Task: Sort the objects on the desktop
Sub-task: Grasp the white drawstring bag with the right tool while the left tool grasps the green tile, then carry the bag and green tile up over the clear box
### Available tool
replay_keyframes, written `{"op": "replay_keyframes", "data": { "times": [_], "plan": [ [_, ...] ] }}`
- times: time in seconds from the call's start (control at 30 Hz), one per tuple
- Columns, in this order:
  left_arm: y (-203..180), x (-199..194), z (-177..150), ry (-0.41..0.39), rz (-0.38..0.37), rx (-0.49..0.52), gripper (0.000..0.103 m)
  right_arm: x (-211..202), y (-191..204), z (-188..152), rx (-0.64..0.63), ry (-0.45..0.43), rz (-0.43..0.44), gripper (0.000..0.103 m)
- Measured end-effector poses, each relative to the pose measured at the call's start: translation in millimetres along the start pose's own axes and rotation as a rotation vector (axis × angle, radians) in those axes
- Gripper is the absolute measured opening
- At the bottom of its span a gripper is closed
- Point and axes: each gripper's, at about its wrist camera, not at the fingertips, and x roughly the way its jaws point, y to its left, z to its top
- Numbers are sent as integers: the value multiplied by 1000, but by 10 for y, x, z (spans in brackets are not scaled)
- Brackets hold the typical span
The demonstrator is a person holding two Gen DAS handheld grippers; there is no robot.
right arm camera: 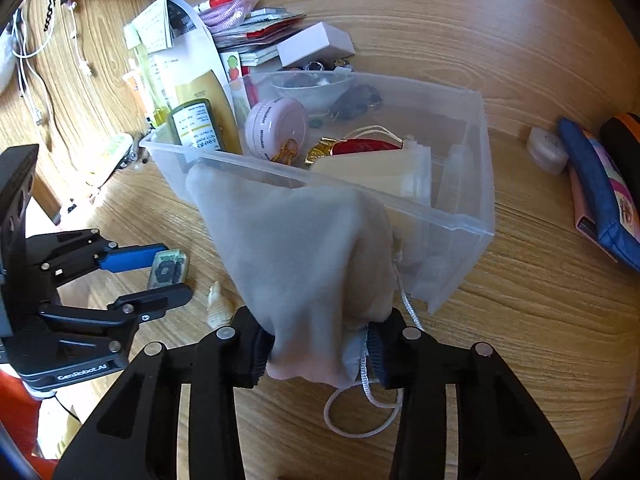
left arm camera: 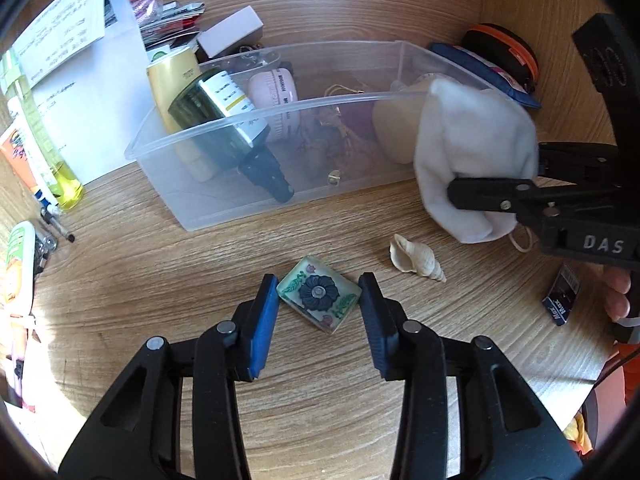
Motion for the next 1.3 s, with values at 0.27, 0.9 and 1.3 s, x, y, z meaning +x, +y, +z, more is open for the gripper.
{"op": "replay_keyframes", "data": {
  "times": [0.27,0.9,1.3],
  "plan": [
    [72,-160,-56,-33,34,-43,40,-257,12,-70,-8,-53,-14,36],
    [220,-772,206,-194,78,-67,40,-842,101,40,-66,-147,-86,36],
    [431,-945,557,-260,26,-92,40,-946,37,412,-97,-199,-124,36]
  ]
}}
